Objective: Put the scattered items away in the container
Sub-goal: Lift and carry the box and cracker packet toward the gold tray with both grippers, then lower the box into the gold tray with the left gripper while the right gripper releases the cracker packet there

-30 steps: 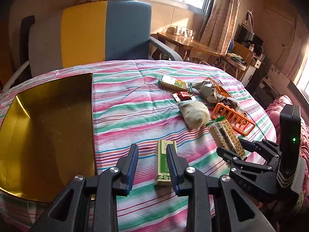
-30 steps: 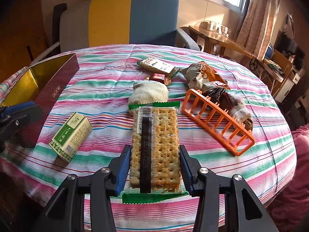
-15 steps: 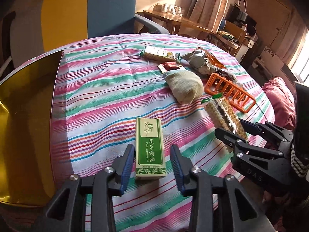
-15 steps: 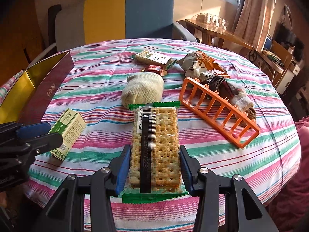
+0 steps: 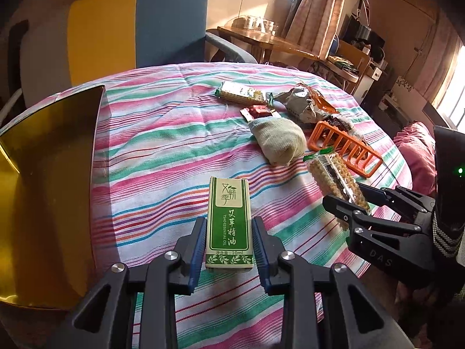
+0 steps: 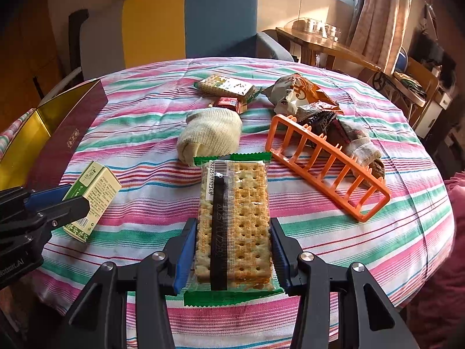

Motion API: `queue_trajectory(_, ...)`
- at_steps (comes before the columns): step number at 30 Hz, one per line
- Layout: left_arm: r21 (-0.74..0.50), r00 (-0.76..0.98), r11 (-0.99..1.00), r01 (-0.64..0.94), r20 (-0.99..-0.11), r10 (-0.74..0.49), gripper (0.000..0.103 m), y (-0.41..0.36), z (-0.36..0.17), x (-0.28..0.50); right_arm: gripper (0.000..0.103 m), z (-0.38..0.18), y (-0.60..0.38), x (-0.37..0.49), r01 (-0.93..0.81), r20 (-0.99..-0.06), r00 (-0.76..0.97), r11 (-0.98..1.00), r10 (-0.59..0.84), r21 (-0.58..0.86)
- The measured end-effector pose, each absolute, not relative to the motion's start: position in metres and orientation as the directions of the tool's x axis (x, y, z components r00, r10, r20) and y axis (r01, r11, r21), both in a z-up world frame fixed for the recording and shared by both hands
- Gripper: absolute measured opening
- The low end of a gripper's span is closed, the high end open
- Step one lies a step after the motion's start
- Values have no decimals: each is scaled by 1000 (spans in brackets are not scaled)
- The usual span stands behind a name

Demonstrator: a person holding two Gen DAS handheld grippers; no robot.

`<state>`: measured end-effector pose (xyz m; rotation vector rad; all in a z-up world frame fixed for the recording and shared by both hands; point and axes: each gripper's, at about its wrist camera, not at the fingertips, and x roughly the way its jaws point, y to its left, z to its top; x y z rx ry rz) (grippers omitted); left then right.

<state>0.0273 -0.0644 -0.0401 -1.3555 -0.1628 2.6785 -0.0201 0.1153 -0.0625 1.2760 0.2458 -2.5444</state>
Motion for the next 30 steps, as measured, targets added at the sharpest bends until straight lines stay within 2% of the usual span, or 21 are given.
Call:
queue_trajectory(15, -153, -686, -981, 121, -727, 29, 31, -141, -1, 52, 48, -27, 53, -10, 472, -750, -593, -881, -293, -28)
queue_trajectory(30, -105, -657, -937, 332, -739, -150, 31, -232, -13, 63, 48, -1, -64, 8, 679, -703, -542, -733, -460, -44)
